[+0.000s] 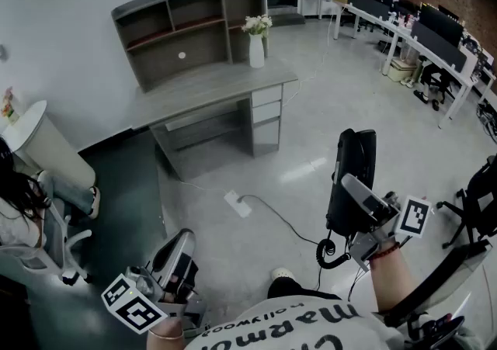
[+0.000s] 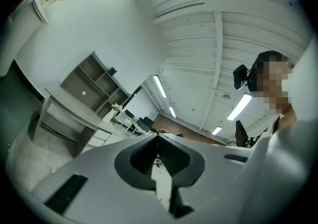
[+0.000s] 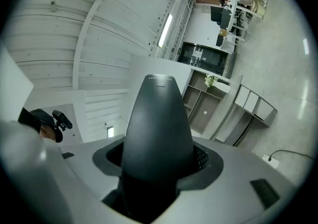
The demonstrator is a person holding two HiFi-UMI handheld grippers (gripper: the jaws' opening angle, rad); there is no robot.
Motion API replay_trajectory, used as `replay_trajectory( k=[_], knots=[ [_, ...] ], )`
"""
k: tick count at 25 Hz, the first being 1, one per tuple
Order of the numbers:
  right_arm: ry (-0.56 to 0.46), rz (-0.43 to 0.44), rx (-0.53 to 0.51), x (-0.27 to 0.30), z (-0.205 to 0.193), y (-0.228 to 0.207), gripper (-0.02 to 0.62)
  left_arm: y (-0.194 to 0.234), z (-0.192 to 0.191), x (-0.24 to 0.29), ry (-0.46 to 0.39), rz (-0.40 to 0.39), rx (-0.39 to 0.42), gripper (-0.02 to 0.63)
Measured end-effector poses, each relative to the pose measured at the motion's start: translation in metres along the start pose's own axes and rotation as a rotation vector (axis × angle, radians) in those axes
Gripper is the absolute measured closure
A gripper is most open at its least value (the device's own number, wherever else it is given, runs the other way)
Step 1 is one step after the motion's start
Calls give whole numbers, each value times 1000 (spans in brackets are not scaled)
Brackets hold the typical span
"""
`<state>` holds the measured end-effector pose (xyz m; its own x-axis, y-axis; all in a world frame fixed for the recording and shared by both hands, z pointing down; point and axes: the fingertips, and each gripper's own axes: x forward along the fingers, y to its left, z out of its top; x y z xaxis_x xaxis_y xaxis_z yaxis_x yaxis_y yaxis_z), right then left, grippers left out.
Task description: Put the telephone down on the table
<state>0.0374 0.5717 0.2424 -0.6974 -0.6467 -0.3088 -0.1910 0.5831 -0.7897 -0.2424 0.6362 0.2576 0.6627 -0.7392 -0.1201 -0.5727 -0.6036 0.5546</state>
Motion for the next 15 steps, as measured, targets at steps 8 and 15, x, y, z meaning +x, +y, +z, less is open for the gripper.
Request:
replay_trajectory(
  k=[8,15],
  knots=[
    [11,17,20,11,10,-12,310,9,7,16,-18,9,-8,597],
    [21,31,75,22,33,-39,310,18,3,41,-25,33,4,597]
  ],
)
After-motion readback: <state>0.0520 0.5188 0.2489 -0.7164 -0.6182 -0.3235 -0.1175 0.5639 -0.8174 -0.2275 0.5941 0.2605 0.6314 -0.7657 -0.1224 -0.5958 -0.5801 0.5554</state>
